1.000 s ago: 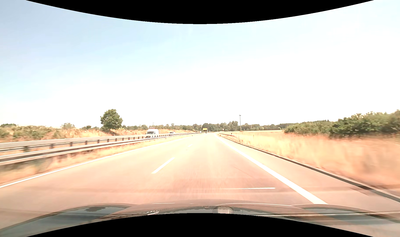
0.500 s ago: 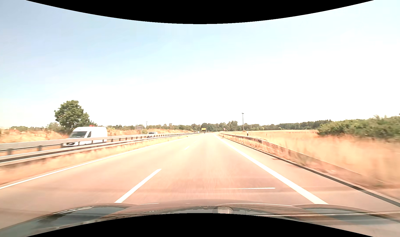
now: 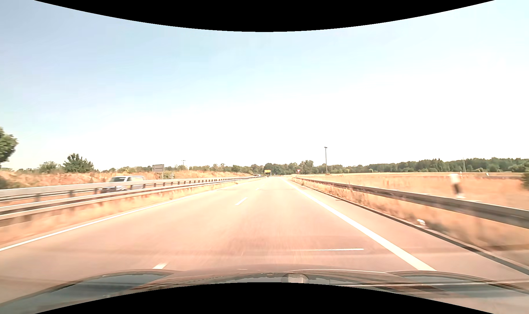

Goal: Follow the waypoints while adhering to traffic rules and regulations

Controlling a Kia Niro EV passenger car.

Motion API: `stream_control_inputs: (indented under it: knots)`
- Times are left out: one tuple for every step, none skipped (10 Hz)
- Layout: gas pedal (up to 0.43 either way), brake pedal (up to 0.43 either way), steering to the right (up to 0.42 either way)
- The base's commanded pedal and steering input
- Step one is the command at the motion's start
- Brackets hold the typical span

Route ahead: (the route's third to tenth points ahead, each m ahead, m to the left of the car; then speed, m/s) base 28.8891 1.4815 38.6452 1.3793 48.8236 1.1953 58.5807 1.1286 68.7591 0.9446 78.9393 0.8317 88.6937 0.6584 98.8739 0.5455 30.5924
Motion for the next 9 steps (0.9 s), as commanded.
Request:
stream_control_inputs:
  knots:
    - [0.28, 0.0, 0.001]
    - [0.28, 0.0, 0.001]
    - [0.28, 0.0, 0.001]
    - [0.287, 0.0, 0.001]
    - [0.287, 0.0, 0.001]
    - [0.287, 0.0, 0.001]
    - [0.287, 0.0, 0.0]
    - [0.287, 0.0, 0.0]
    - [0.287, 0.0, 0.0]
